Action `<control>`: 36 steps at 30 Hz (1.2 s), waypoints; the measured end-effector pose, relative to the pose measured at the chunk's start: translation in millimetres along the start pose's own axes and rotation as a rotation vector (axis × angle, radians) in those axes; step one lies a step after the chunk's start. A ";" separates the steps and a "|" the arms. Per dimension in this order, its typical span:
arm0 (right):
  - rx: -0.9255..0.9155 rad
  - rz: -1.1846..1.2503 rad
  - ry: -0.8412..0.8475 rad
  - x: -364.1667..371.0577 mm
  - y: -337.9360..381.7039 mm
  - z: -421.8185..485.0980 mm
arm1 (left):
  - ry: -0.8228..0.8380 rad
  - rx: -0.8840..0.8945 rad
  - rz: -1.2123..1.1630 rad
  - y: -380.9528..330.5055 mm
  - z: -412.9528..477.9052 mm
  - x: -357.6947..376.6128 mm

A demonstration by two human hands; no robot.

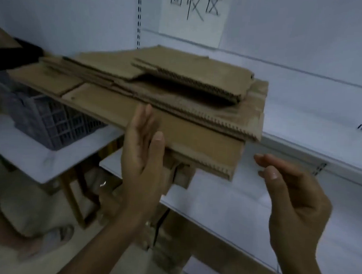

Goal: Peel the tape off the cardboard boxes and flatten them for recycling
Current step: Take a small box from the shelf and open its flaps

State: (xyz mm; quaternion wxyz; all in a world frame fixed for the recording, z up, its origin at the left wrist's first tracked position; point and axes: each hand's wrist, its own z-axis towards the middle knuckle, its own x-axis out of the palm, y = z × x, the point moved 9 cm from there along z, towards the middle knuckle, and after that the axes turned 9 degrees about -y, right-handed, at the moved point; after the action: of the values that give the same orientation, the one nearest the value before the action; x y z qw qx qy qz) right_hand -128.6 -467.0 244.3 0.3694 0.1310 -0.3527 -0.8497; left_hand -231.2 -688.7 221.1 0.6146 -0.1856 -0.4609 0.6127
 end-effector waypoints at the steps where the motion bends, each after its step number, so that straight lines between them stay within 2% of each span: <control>1: 0.040 -0.003 -0.001 -5.7 -8.2 -13.5 | 0.010 0.045 0.039 1.7 -13.5 -0.5; 5: 0.281 0.026 0.068 -22.1 -55.6 -56.3 | 0.007 0.149 0.197 15.8 -56.2 -4.6; 8: 0.421 0.006 0.127 -34.1 -89.4 -80.5 | 0.015 0.116 0.292 31.0 -81.8 -6.7; 14: 0.638 0.042 0.169 -45.3 -143.7 -115.2 | 0.090 -0.139 0.407 79.6 -126.1 -14.8; 16: 0.712 0.028 0.204 -37.0 -164.8 -123.1 | 0.209 -0.273 0.485 105.0 -134.9 -14.2; 19: 0.823 -0.049 0.365 -14.3 -210.6 -139.7 | 0.391 -0.486 0.623 150.2 -148.9 -15.3; 22: 0.874 -0.196 0.532 1.9 -258.8 -156.5 | 0.409 -0.546 0.738 179.0 -153.8 -15.8; 26: 0.811 -0.374 0.687 24.3 -312.3 -160.6 | 0.435 -0.624 0.735 209.4 -157.0 2.3; 29: 0.686 -0.565 0.988 55.9 -355.1 -152.5 | 0.510 -0.603 0.751 218.3 -153.7 17.3; 32: 0.551 -0.758 1.189 81.0 -394.6 -122.7 | 0.487 -0.585 0.765 215.6 -142.3 34.2; 36: 0.189 -0.864 1.259 122.9 -419.0 -76.3 | 0.372 -0.518 0.865 211.0 -128.4 57.0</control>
State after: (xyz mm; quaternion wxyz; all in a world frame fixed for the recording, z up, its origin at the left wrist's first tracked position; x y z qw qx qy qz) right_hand -401.3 -393.4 -97.4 0.1230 0.7471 -0.0645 -0.6500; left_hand -262.2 -554.8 8.2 0.3113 -0.6096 -0.3615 0.6331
